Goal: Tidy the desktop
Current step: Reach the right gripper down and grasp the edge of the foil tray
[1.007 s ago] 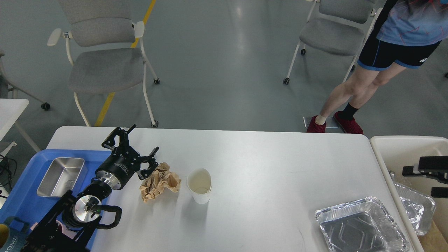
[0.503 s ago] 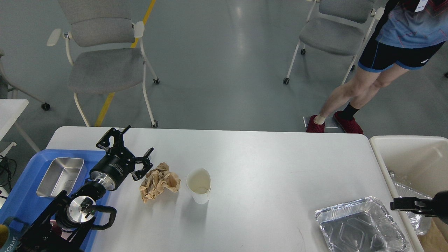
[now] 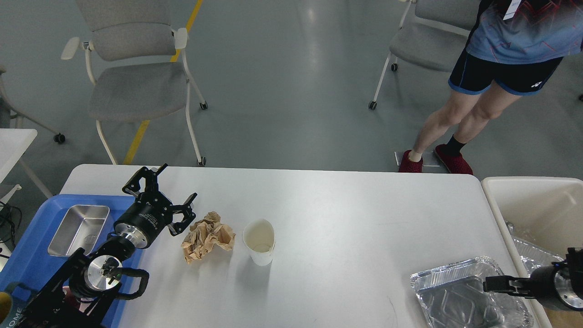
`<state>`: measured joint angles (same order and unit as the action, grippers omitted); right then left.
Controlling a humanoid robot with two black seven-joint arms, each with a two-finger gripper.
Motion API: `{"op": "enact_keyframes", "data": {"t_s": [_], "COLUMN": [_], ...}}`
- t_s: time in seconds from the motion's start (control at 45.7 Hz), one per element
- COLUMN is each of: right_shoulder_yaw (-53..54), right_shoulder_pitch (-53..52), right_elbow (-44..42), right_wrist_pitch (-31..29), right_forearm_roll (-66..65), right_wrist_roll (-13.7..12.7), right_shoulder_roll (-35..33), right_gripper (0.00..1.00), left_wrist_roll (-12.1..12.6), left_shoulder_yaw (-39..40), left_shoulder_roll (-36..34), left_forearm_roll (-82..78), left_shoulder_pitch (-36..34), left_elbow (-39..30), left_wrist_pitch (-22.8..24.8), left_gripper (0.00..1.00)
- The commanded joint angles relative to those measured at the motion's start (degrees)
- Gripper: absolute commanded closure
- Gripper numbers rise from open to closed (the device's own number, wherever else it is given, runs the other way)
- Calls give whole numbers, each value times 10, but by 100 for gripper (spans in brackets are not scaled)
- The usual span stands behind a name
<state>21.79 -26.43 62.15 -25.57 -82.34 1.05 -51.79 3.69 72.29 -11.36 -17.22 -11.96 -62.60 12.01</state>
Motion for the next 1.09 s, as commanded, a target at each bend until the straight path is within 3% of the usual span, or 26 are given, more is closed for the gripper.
{"op": "enact_keyframes", "data": {"t_s": [0.0,0.088,0.153,0.241,0.306,0.35,0.372,0.679,0.832,1.073], "right_shoulder_yaw": [-2,-3,-3,-3,-3,-3,-3,4,20,55], "right_shoulder_pitch": [1,1,4,8,8,8,8,5,3,-9], "right_elbow": [-27,-33,-37,-48,-60,-63,-63,-59,-62,-31], "right_wrist_pitch": [18,20,22,22,21,20,20,22,37,22], "right_forearm_roll": [0,-1,-2,-9,-8,-8,-8,-5,-5,19], "right_wrist_roll": [1,7,13,16,16,17,16,19,41,34], "right_shoulder_roll": [26,32,37,42,46,46,45,48,53,66], "right_gripper": [0,5,18,56,75,97,100,100,100,100], "left_wrist_roll": [0,0,0,0,0,0,0,0,0,0], "left_shoulder_yaw": [0,0,0,1,1,1,1,1,1,1], "left_shoulder_roll": [-3,-7,-9,-11,-11,-11,-11,-11,-14,-21], "left_forearm_roll": [0,0,0,0,0,0,0,0,0,0], "left_shoulder_pitch": [0,0,0,4,5,5,6,5,6,5], "left_elbow": [-1,-1,-1,-1,-1,-1,0,0,0,0], "left_wrist_pitch": [-1,-1,-1,-1,-1,-1,-1,-7,-8,-8], "left_gripper": [3,3,3,3,3,3,3,3,3,3]}}
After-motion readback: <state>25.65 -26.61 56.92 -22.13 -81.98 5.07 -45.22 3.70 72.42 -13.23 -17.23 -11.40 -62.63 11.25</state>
